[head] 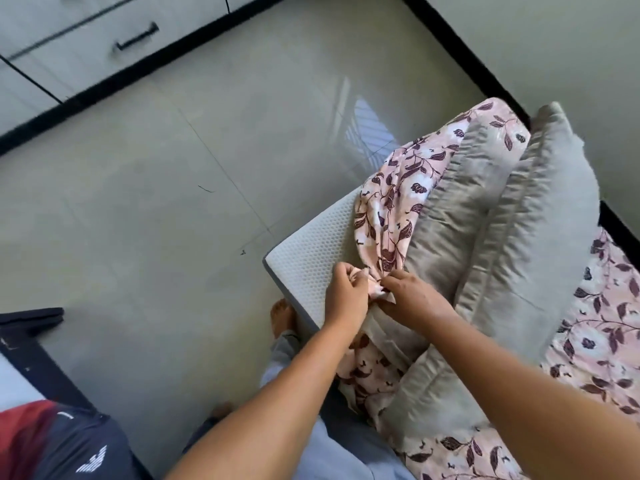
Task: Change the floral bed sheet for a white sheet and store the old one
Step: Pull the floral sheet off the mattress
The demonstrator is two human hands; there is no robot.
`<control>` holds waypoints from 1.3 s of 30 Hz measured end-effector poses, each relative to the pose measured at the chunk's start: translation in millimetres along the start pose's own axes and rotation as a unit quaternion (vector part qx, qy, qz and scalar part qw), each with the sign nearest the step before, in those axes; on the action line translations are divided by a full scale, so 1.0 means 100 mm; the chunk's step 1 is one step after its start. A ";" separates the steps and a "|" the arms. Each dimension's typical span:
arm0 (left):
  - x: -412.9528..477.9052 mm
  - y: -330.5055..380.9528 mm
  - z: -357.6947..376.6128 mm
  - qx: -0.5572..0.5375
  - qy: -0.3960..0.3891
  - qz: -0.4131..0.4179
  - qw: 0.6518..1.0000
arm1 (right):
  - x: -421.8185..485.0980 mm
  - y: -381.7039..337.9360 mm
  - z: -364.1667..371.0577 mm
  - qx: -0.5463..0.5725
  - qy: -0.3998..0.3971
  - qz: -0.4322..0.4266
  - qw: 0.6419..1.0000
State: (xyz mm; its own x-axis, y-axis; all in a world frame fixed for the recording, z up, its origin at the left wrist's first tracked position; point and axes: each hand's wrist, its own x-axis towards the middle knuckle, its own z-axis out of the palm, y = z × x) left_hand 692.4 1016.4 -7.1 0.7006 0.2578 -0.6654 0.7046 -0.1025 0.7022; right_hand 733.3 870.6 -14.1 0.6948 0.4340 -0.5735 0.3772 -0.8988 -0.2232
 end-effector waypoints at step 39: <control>2.03 1.66 -3.38 0.580 -0.194 0.263 0.746 | 1.65 -2.63 -1.41 0.155 0.083 0.300 0.937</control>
State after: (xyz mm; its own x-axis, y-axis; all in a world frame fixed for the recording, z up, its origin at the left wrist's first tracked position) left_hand 913.2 1376.1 60.2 0.7357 -0.3866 -0.5562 -0.2148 -0.9119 0.3497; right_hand 834.8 1187.0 61.4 0.8205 -0.1760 -0.5438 -0.2914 -0.9473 -0.1330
